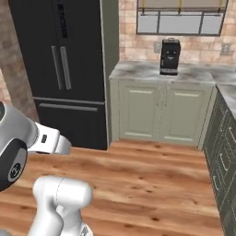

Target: Retrieve the steak from the fridge and place it on the saucepan with marinade on the stove.

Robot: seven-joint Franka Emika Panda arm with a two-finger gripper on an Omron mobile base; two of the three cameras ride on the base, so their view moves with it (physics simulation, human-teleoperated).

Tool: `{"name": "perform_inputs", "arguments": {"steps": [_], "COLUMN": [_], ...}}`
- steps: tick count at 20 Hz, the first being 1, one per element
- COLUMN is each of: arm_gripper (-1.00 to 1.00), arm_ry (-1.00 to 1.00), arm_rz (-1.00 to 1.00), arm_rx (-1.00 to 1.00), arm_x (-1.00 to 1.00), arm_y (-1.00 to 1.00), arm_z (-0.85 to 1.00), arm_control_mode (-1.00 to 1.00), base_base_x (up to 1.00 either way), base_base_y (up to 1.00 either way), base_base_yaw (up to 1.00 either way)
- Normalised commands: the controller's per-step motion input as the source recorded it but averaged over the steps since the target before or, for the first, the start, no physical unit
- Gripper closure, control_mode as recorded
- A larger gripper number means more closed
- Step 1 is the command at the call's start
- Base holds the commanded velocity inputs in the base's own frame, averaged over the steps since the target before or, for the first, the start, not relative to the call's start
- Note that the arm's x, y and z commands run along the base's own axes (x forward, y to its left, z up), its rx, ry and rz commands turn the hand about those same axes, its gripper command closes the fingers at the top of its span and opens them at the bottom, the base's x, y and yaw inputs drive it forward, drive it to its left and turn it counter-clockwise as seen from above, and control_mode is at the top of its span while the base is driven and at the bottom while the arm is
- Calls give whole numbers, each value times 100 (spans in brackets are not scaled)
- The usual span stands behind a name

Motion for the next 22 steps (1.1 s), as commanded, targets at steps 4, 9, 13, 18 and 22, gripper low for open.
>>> {"name": "perform_inputs", "arguments": {"steps": [4,9,13,18,22], "arm_gripper": [-100,-100,-100,-100,-100], "arm_ry": [0,0,0,0,0], "arm_rz": [0,0,0,0,0], "arm_rx": [0,0,0,0,0], "arm_x": [0,0,0,0,0], "arm_y": [0,0,0,0,0], "arm_z": [0,0,0,0,0], "arm_control_mode": [100,100,100,100,100], "base_base_x": [98,93,83,68,60], "base_base_y": [99,100,87,50,22], "base_base_yaw": [0,0,0,0,0]}}
